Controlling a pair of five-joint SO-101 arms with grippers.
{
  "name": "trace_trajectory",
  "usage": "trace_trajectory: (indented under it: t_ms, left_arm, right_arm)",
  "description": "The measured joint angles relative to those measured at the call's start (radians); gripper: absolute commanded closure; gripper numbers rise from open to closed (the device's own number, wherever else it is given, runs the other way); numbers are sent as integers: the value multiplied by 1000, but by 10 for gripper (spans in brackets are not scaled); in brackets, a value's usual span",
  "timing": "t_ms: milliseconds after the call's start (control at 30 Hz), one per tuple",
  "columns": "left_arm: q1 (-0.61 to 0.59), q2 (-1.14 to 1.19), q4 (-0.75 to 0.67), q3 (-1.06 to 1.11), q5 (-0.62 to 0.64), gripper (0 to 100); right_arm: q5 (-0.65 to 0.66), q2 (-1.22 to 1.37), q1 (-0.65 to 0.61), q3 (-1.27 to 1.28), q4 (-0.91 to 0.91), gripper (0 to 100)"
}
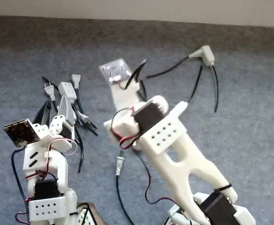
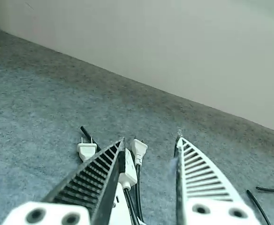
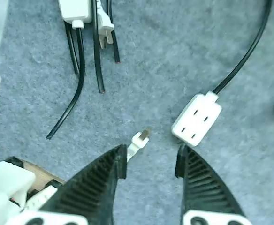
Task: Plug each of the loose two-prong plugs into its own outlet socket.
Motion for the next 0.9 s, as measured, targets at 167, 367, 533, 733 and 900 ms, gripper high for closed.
trace_trajectory:
  t_ms: [167, 367, 533, 733, 900]
  left_arm:
    - [0, 0, 28, 0, 0, 811]
    - [0, 0, 28, 0, 0, 811]
    - [0, 0, 28, 0, 0, 811]
    - [0, 0, 28, 0, 0, 811]
    - [0, 0, 28, 0, 0, 811]
  right_arm:
    - [-227, 0, -135, 216, -115, 829]
    - [-267, 0, -141, 370, -219, 829]
    - [-292, 0, -98, 376, -279, 829]
    - [-330, 0, -80, 385, -339, 829]
    - [-338, 32, -78, 394, -351, 827]
